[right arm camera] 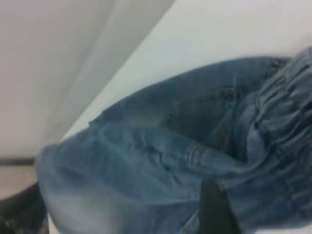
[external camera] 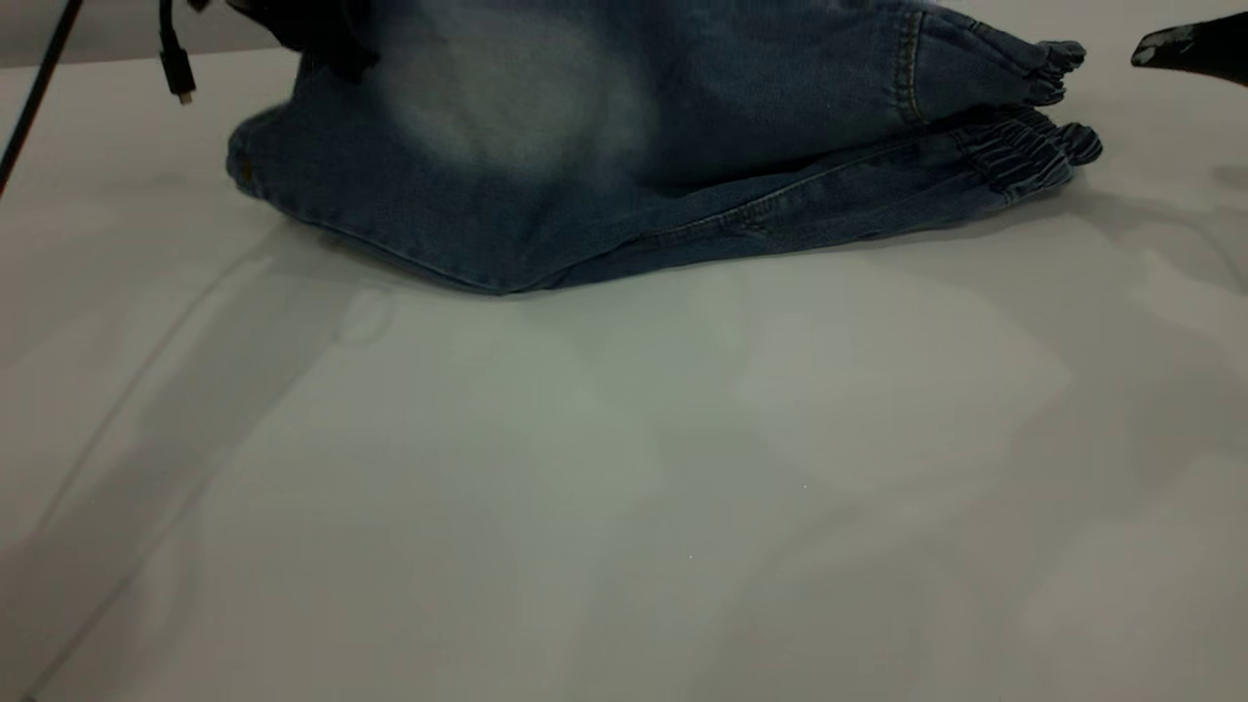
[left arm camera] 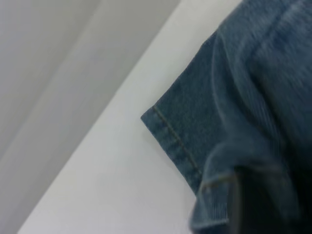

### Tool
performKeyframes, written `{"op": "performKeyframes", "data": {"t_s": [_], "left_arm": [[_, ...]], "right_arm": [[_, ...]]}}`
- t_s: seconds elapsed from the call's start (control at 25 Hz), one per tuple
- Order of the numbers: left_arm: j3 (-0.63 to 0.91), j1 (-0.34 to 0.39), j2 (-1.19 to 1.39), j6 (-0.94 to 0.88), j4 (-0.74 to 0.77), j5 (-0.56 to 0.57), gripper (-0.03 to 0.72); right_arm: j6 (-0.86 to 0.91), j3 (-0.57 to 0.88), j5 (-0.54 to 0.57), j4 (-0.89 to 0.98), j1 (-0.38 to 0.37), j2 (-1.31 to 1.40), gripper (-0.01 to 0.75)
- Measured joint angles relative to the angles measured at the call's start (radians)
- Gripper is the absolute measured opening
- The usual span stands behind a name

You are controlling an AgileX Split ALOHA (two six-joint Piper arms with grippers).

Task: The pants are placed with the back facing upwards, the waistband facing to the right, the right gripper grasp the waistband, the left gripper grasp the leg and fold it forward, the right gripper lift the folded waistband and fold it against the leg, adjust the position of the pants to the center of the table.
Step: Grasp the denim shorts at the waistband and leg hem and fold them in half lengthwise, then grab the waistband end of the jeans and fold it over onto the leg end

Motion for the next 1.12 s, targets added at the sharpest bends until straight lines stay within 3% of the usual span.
{"op": "performKeyframes", "data": {"t_s": [0.28, 0.52, 0.72, 0.96, 1.12], "left_arm": [[-0.005, 0.0, 0.016, -0.057, -0.011, -0.013, 0.368], [-0.017, 0.0, 0.015, -0.056, -0.009, -0.012, 0.377], [-0.017, -0.001, -0.028, -0.057, -0.008, 0.007, 0.377], [-0.017, -0.001, -0.105, -0.063, -0.008, 0.054, 0.377], [-0.017, -0.001, -0.134, -0.082, -0.008, 0.081, 0.377]], "right_arm": [[0.025, -0.001, 0.002, -0.024, 0.0, 0.0, 0.353], [0.023, -0.001, -0.004, 0.015, 0.016, 0.0, 0.353], [-0.033, -0.025, -0.069, 0.038, 0.095, 0.031, 0.353], [-0.006, -0.165, -0.071, 0.039, 0.184, 0.148, 0.353], [0.034, -0.283, -0.076, 0.04, 0.192, 0.221, 0.353]]}}
